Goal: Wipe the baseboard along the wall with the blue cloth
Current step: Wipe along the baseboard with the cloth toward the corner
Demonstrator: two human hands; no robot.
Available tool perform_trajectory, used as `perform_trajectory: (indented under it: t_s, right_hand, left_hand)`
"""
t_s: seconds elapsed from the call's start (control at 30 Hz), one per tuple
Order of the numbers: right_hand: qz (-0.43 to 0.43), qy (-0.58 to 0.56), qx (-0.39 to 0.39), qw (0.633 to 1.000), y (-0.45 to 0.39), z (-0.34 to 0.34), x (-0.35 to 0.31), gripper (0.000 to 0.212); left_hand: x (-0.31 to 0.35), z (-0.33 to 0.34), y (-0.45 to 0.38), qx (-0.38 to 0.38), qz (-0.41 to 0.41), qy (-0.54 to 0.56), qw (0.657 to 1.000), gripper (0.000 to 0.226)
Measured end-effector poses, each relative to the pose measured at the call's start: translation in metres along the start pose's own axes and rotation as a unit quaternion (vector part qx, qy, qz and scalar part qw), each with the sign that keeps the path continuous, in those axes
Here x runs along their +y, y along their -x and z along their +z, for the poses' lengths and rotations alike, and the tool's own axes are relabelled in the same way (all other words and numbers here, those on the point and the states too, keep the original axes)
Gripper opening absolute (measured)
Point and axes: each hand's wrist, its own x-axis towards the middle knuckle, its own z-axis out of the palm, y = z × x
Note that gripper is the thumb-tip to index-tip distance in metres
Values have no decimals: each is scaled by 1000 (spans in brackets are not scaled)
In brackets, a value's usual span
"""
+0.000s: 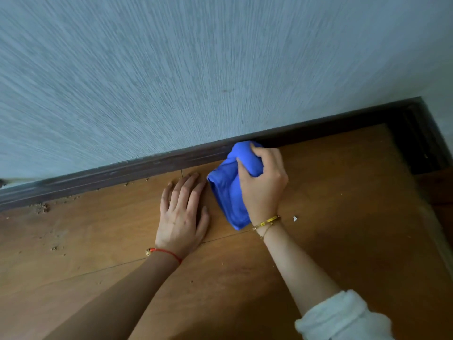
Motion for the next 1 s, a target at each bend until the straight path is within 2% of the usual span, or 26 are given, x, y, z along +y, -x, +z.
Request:
perform_trajectory:
  t_s: [0.07, 0.17, 0.23, 0.3, 0.47, 0.53, 0.63, 0.7, 0.87, 0.93, 1.0]
  right_hand:
    - [7, -1, 5, 1000, -6, -4, 4, 17]
    - [63, 14, 83, 994, -26, -18, 16, 20]
    - [81, 12, 106, 991, -32, -20, 17, 21]
    - [63, 13, 91, 994, -25, -14, 11, 21]
    - [-10, 2, -3, 1000, -6, -2, -4, 17]
    - [1, 8, 7, 1000, -15, -13, 2, 17]
    - [64, 17, 92, 994, -37, -26, 12, 20]
    - [80, 15, 112, 990, -38, -23, 4, 21]
    - [-2, -11, 9, 1000, -2, 1, -20, 21]
    - [-4, -17, 3, 1000, -7, -2, -15, 20]
    - [21, -9, 29, 999, -17, -11, -5, 19]
  left_hand:
    - [0, -1, 0, -3, -3, 3, 1000, 55]
    - [0, -1, 0, -7, -6, 3, 1000, 54]
    - [1, -1, 0, -7, -8, 4, 1000, 53]
    - [1, -1, 0, -7, -7, 6, 1000, 53]
    - [1, -1, 0, -7, -9, 6, 1000, 55]
    - [1, -1, 0, -8, -8, 10, 1000, 54]
    - [1, -2, 0, -13, -10, 8, 1000, 54]
    - [1, -2, 0, -13, -9, 7, 1000, 54]
    - [1, 0, -1, -7, -5, 4, 1000, 55]
    - [0, 0, -1, -4, -3, 4, 1000, 56]
    - [0, -1, -1, -3, -2, 2, 1000, 55]
